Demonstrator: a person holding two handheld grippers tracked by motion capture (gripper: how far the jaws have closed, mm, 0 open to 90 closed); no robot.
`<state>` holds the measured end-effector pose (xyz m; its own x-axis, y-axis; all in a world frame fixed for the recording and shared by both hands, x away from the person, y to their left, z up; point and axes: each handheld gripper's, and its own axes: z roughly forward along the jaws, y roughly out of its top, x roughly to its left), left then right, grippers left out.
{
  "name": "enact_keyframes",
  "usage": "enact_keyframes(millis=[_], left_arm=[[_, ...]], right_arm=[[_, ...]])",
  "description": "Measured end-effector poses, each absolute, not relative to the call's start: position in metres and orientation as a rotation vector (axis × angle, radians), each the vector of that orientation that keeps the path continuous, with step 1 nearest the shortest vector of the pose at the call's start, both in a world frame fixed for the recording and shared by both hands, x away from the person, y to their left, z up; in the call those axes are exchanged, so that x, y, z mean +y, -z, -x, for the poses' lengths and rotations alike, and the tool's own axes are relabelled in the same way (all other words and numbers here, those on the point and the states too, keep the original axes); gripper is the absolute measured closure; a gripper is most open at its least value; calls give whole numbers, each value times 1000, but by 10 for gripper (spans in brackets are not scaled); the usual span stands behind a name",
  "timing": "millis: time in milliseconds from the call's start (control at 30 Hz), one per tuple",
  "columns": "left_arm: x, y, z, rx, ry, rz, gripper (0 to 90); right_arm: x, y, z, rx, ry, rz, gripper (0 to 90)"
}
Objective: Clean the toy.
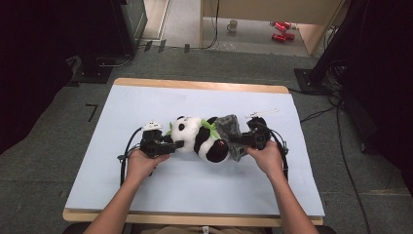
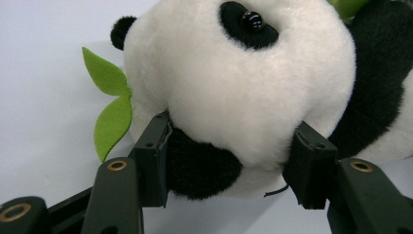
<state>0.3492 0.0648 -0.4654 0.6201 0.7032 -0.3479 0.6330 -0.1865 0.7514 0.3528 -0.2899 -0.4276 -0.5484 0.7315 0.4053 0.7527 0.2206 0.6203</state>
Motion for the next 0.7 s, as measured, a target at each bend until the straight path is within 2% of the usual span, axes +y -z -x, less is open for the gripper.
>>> enact_keyframes(millis=[500, 700], left_arm=[[62, 460, -359, 1091, -64, -1871, 438], [62, 459, -362, 1090, -53, -1866, 439]], right_arm=[[-307, 453, -342, -2447, 1065, 1593, 781], [-324, 442, -340, -2444, 1081, 1617, 784]])
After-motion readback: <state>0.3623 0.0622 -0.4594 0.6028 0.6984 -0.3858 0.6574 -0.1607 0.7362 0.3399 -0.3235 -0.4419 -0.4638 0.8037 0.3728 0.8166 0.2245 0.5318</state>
